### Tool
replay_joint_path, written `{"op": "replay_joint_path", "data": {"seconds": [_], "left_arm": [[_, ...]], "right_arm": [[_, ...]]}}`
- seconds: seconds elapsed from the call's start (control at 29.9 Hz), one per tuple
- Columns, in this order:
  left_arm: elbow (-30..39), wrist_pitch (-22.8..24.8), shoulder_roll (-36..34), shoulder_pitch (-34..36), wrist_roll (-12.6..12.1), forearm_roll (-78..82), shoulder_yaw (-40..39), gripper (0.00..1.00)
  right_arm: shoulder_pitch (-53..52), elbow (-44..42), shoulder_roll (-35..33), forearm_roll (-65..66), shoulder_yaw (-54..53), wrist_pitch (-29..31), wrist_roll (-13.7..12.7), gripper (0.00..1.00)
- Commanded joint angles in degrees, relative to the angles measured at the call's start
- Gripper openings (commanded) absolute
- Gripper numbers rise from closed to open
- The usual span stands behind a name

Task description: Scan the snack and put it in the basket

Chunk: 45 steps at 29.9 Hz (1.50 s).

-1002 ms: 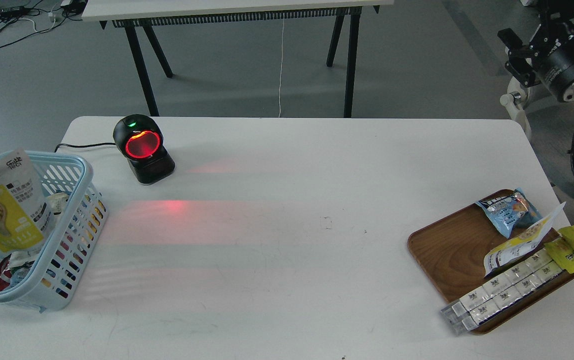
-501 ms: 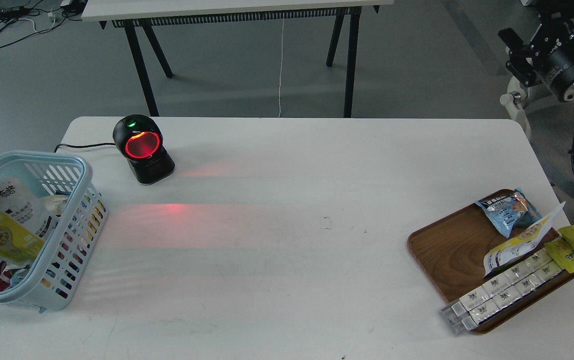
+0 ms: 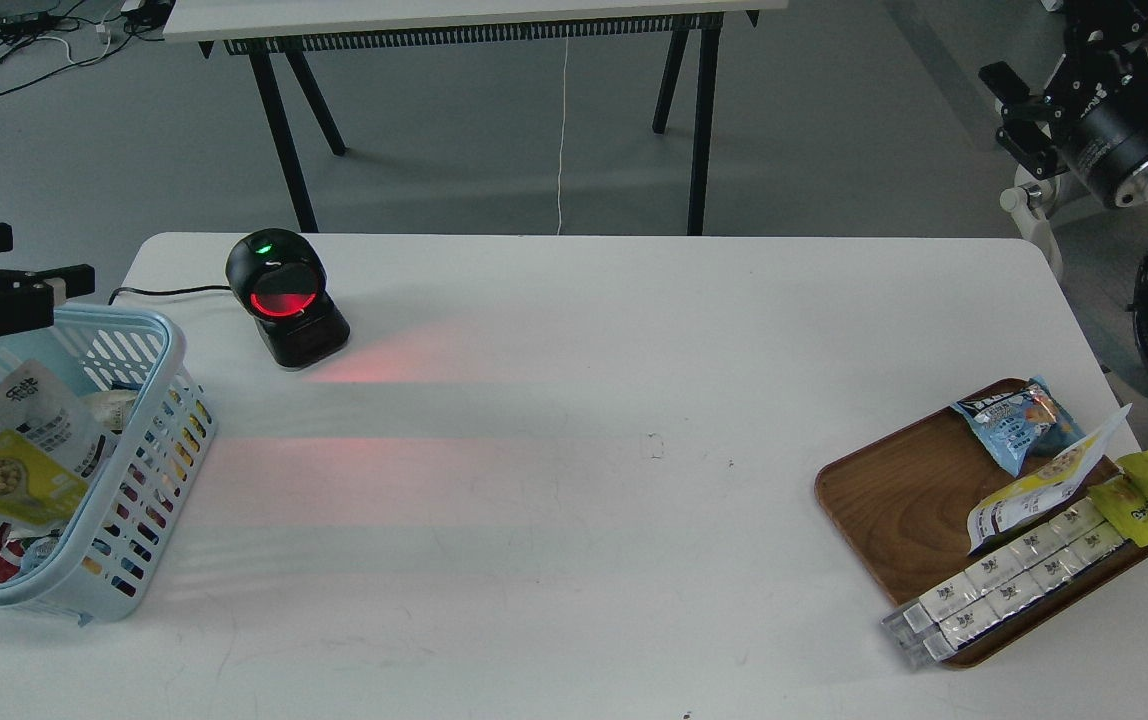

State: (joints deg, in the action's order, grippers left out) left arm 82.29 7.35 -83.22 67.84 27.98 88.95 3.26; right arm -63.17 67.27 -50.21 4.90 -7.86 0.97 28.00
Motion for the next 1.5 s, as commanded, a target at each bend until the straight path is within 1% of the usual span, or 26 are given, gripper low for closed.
{"op": "replay_joint_path", "data": {"seconds": [0.0, 0.07, 0.27, 0.4, 0.5, 0.57, 0.73, 0.87, 0.97, 1.04, 1.14, 1.17, 1.47], "left_arm": [[-0.8, -0.1, 4.0, 0.0, 0.0, -10.4, -4.5, 0.99], [-1.4, 0.0, 6.7, -0.1, 0.0, -17.1, -6.2, 0.99], [-4.0, -0.1, 16.9, -0.1, 0.0, -35.0, -8.0, 1.0], [-4.3, -0.1, 22.7, -0.2, 0.0, -49.8, -11.3, 1.0], [-6.5, 0.2, 26.6, -0.2, 0.0, -58.9, -12.9, 0.99], [-8.8, 0.3, 29.4, -0.3, 0.0, -62.4, -13.6, 1.0], [-14.4, 0.5, 35.8, -1.5, 0.0, -63.3, -13.7, 1.0], [-15.2, 0.6, 38.0, -3.4, 0.0, -63.5, -14.2, 1.0], [-15.2, 1.0, 38.5, -6.5, 0.0, -63.4, -15.8, 1.0], [-15.3, 3.2, 38.8, -8.8, 0.0, -63.2, -16.8, 0.99], [-15.3, 8.1, 38.8, -11.5, 0.0, -63.0, -17.5, 1.0], [-15.3, 8.8, 38.7, -11.9, 0.0, -63.0, -17.6, 1.0], [-15.5, 9.0, 38.8, -12.4, 0.0, -63.0, -17.9, 1.0]], "right_arm": [[-0.2, 0.5, 0.8, 0.0, -0.4, 0.0, 0.0, 0.99], [-0.1, 1.6, 0.9, 0.0, -1.1, 0.0, 0.0, 0.99], [-0.1, 6.5, 0.3, 0.0, -3.6, 0.0, 0.0, 0.99], [0.1, 5.9, 1.3, 1.1, -3.8, -0.4, 0.0, 0.99], [0.2, 2.7, 3.4, 3.6, -3.3, -0.7, 0.0, 0.99], [0.4, 0.9, 5.5, 3.6, -3.3, -0.7, 0.0, 0.99], [1.4, -0.8, 6.1, 3.3, -3.6, -0.4, 0.0, 0.99], [2.4, -0.4, 6.3, 3.3, -4.0, 0.0, 0.0, 0.99], [3.3, -0.2, 7.1, 3.4, -4.0, 0.0, 0.0, 0.99], [4.6, -0.3, 8.3, 3.4, -4.0, 0.0, 0.0, 0.99], [7.3, -0.4, 10.1, 3.6, -4.1, 0.0, 0.0, 0.99], [7.9, -0.4, 10.7, 3.6, -4.2, 0.0, 0.0, 0.99], [8.6, -0.1, 11.6, 3.6, -4.3, -0.1, 0.0, 0.99]]}}
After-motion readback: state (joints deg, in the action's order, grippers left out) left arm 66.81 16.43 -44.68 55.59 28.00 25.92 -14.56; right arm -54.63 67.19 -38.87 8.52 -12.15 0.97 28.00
